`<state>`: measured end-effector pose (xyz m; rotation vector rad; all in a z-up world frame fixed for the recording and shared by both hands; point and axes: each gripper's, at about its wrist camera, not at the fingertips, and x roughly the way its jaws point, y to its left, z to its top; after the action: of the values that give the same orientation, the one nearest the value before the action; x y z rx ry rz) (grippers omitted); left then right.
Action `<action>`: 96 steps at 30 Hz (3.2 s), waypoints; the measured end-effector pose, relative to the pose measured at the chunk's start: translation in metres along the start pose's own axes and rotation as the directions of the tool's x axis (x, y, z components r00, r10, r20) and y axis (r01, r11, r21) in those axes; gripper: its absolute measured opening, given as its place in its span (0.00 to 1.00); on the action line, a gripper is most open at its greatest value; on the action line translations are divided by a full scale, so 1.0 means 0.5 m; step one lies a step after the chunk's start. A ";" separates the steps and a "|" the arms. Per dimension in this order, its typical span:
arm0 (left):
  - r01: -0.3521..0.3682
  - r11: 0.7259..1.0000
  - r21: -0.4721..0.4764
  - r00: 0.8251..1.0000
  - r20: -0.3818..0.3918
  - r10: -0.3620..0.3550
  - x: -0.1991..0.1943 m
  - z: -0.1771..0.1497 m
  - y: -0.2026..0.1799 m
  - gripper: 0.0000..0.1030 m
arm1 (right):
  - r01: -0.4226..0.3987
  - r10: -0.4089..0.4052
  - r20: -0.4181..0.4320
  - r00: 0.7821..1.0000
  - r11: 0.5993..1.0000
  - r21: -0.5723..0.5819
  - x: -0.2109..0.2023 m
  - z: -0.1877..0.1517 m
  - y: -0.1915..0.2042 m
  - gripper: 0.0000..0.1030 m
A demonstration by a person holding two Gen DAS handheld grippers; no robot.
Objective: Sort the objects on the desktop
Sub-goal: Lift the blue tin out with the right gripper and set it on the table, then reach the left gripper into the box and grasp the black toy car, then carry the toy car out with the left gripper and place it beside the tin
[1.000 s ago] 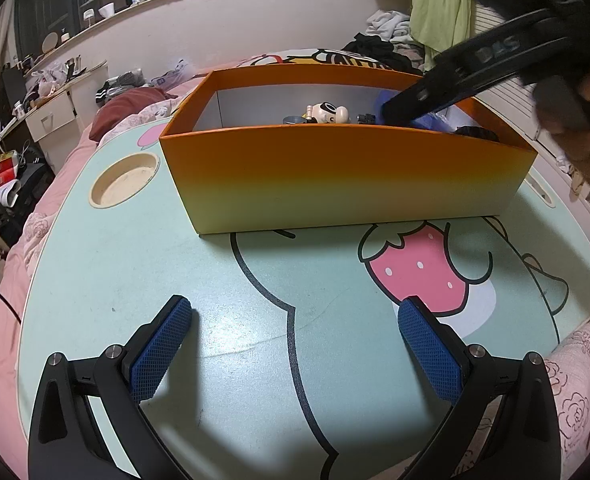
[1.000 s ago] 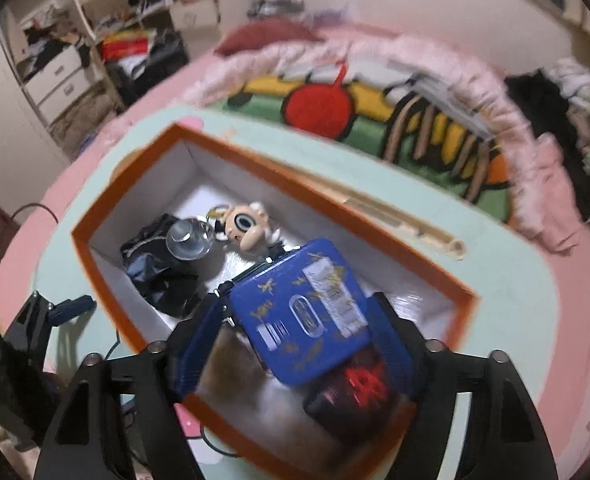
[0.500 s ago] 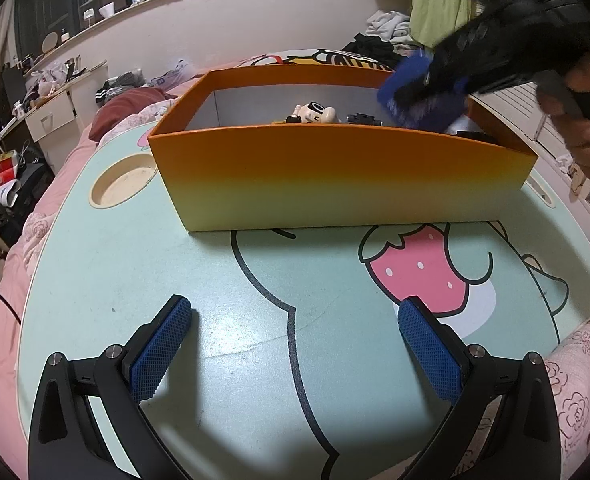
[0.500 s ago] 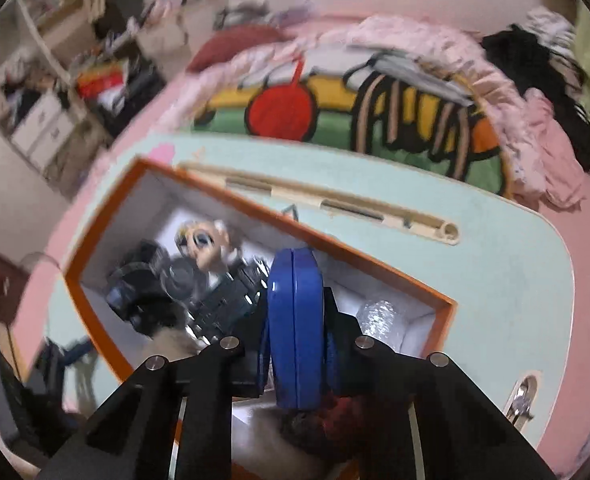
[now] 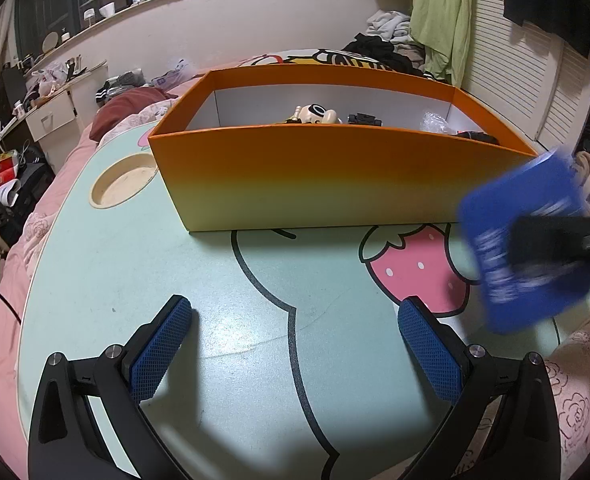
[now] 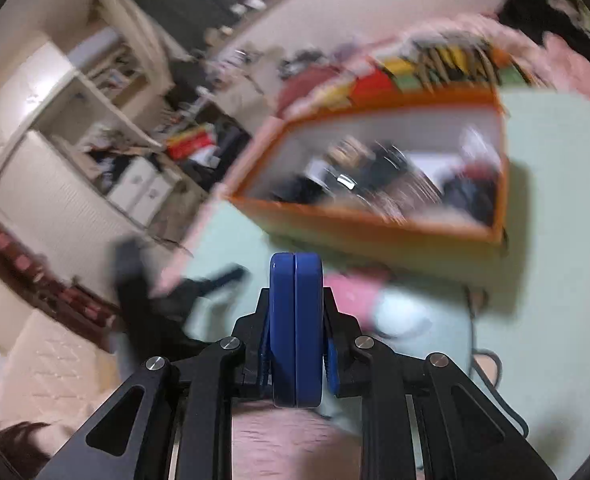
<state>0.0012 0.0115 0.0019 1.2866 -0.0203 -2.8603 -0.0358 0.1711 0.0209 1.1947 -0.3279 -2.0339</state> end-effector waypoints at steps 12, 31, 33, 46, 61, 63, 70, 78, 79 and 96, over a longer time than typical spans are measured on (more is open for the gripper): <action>0.000 1.000 -0.001 1.000 0.001 0.000 0.001 -0.001 -0.002 1.00 | 0.257 -0.242 0.273 0.931 0.966 -0.023 -0.066 -0.037 0.015 0.66; 0.035 0.999 0.028 0.999 -0.011 -0.034 -0.011 -0.009 0.010 1.00 | 0.541 -0.509 0.201 0.837 0.824 -0.170 0.012 -0.109 0.015 0.99; 0.079 0.996 0.047 0.997 -0.008 -0.079 -0.012 -0.008 0.013 1.00 | 0.542 -0.509 0.201 0.837 0.823 -0.171 0.014 -0.111 0.014 0.99; 0.146 0.989 0.030 0.941 0.303 -0.148 -0.166 0.113 0.057 1.00 | 0.544 -0.511 0.202 0.836 0.822 -0.170 0.012 -0.118 0.016 0.99; 0.284 0.958 0.041 0.942 -0.197 -0.271 0.057 0.304 -0.031 0.49 | 0.547 -0.514 0.205 0.833 0.820 -0.167 0.010 -0.124 0.019 0.99; 0.260 0.964 0.056 0.934 -0.269 -0.236 0.099 0.296 -0.053 0.44 | 0.548 -0.514 0.205 0.833 0.820 -0.167 0.009 -0.125 0.020 0.99; 0.162 0.977 0.142 0.929 -0.355 -0.103 0.175 0.277 -0.091 0.33 | 0.549 -0.516 0.205 0.832 0.819 -0.166 0.008 -0.129 0.022 0.99; 0.239 0.968 0.078 0.964 -0.136 -0.227 0.080 0.284 -0.037 0.29 | 0.550 -0.517 0.207 0.831 0.819 -0.163 0.006 -0.131 0.024 0.99; 0.260 0.963 0.069 0.963 -0.091 -0.253 0.049 0.285 -0.027 0.29 | 0.550 -0.517 0.206 0.831 0.819 -0.162 0.006 -0.131 0.024 0.99; 0.312 0.948 0.062 0.950 0.001 -0.313 -0.011 0.064 -0.002 0.37 | 0.553 -0.520 0.208 0.828 0.818 -0.159 0.009 -0.130 0.033 1.00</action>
<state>-0.0189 0.0128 0.0273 1.4012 0.1081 -3.1526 0.0247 0.1658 -0.0078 1.0733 0.1870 -2.5830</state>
